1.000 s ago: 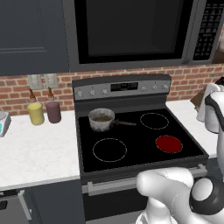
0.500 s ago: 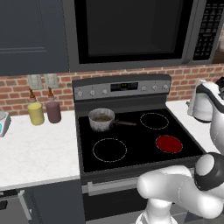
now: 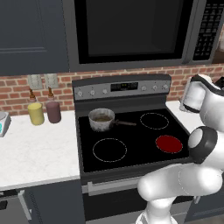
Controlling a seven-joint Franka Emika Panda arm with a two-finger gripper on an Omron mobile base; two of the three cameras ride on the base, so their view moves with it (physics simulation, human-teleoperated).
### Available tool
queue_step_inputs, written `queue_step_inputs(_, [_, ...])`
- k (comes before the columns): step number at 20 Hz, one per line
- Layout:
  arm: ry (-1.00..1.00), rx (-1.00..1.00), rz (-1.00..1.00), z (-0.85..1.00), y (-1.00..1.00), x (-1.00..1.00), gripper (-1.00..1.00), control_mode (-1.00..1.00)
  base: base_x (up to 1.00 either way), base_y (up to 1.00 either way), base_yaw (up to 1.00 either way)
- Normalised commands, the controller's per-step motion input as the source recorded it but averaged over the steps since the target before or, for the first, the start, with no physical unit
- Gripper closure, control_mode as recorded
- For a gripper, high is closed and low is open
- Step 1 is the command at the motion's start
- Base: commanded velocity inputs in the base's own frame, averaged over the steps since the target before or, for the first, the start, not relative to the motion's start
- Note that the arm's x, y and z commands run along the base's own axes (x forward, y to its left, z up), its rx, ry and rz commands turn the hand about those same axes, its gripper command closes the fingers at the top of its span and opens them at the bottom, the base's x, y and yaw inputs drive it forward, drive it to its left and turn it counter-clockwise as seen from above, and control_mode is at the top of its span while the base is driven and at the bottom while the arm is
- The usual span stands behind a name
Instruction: Turn off the front right burner of the stove.
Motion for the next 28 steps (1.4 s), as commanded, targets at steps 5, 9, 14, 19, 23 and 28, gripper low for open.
queue_step_inputs(5, [0.00, -0.01, 0.03, -0.25, 0.00, 0.36, -1.00, -1.00, 0.00, 0.00, 0.00])
queue_step_inputs(9, [0.00, -0.01, 0.09, -0.25, 0.00, 0.29, -1.00, -1.00, 0.00, 0.00, 0.00])
queue_step_inputs(14, [0.00, 0.00, 0.09, -0.05, -0.03, 0.30, -1.00, -1.00, 0.00, 0.00, 0.00])
queue_step_inputs(19, [0.00, 0.00, 0.03, 0.00, -0.14, 0.31, -1.00, -1.00, 0.00, 0.00, 0.00])
queue_step_inputs(23, [0.00, 0.00, 0.02, 0.00, -0.16, 0.34, -1.00, -1.00, 0.00, 0.00, 0.00])
queue_step_inputs(28, [0.00, 0.00, 0.00, -0.04, -0.03, 0.44, -1.00, -1.00, 0.00, 0.00, 0.00])
